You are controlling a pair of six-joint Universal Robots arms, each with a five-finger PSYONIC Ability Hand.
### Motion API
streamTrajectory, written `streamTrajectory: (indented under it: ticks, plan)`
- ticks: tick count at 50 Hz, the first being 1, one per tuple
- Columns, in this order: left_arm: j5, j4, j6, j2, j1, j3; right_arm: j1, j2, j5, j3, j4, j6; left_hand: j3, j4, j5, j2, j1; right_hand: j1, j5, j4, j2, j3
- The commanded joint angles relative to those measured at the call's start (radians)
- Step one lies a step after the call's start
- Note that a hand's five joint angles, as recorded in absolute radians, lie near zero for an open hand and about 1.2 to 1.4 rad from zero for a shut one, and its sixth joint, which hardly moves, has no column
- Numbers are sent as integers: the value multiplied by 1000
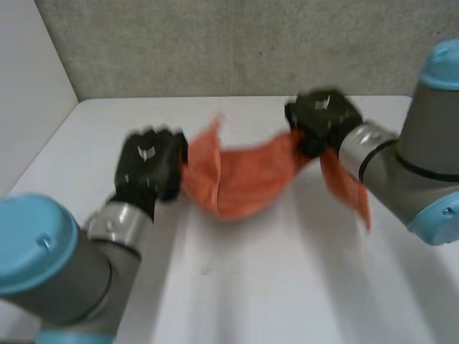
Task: Fold the laundry
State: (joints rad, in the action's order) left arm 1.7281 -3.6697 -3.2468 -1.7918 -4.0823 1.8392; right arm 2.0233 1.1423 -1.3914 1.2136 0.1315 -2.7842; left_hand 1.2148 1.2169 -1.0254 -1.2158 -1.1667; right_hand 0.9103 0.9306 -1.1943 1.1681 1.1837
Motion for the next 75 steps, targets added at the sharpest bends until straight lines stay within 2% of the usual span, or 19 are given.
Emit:
streamTrajectory:
  ticks: [1,2,3,4,5,6,9,13,20,22,23,25,33,37,41,50,60,70,75]
  plan:
    - [4,184,19,-66,57,65,-24,-173,-14,-59,148,69,173,171,-188,-172,-221,213,18,71,-45,-61]
    - [4,184,19,-66,57,64,-25,-173,-14,-59,148,69,173,171,-188,-172,-221,211,16,73,-47,-62]
    - [7,229,28,-75,75,57,-26,-183,-18,-59,148,68,-10,-12,-5,11,-38,-56,-251,340,-314,-330]
    - [7,229,29,-75,75,57,-28,-184,-23,-54,148,64,-12,-14,-3,13,-36,-332,-527,616,-590,-606]
    - [7,264,36,-75,86,45,-28,-184,-23,-54,148,64,-271,-273,256,272,223,-335,-530,619,-593,-608]
    - [7,293,38,-75,97,28,-29,-176,-29,-45,148,60,-573,-575,558,574,524,-515,-710,799,-773,-789]
    - [7,339,27,-58,102,-10,-34,-144,-44,-20,143,49,-786,-789,772,787,738,-669,-864,953,-927,-942]
    - [-4,353,21,-15,102,-50,-52,-87,-49,43,114,23,-869,-871,854,870,821,-736,-931,1020,-994,-1009]
    - [-67,350,-19,23,91,-144,-107,94,-6,286,-4,-8,-857,-860,843,858,809,-736,-931,1020,-994,-1009]
    - [-171,352,-88,9,88,-185,-118,129,12,335,-19,-8,-852,-854,837,853,804,-736,-931,1020,-994,-1009]
    - [-171,352,-88,9,88,-186,-118,129,12,336,-20,-8,-852,-854,837,853,804,-736,-931,1020,-994,-1009]
    - [-287,353,-178,-44,76,-210,-150,184,57,421,-50,-8,-846,-848,831,847,798,-736,-931,1020,-994,-1009]
    - [-429,373,-418,-184,49,-251,-230,277,117,540,-67,-5,-752,-754,737,753,704,-736,-931,1020,-994,-1009]
    - [-450,393,-468,-219,48,-265,-258,290,127,561,-67,-5,-722,-725,708,723,674,-736,-931,1020,-994,-1009]
    - [-469,419,-499,-257,46,-285,-290,294,144,584,-67,-3,-523,-525,509,524,475,-736,-931,1020,-994,-1009]
    - [-470,428,-508,-285,46,-284,-308,294,166,603,-70,-2,-570,-572,555,571,522,-736,-931,1020,-994,-1009]
    - [-472,450,-634,-313,46,-278,-314,294,166,606,-72,-2,-561,-563,546,562,513,-736,-931,1020,-994,-1009]
    - [-470,465,-645,-320,39,-270,-321,294,167,613,-72,2,-552,-554,537,553,504,-736,-931,1020,-994,-1009]
    - [-464,459,-646,-328,34,-270,-318,292,167,618,-72,2,-423,-425,408,424,375,-736,-931,1020,-994,-1009]
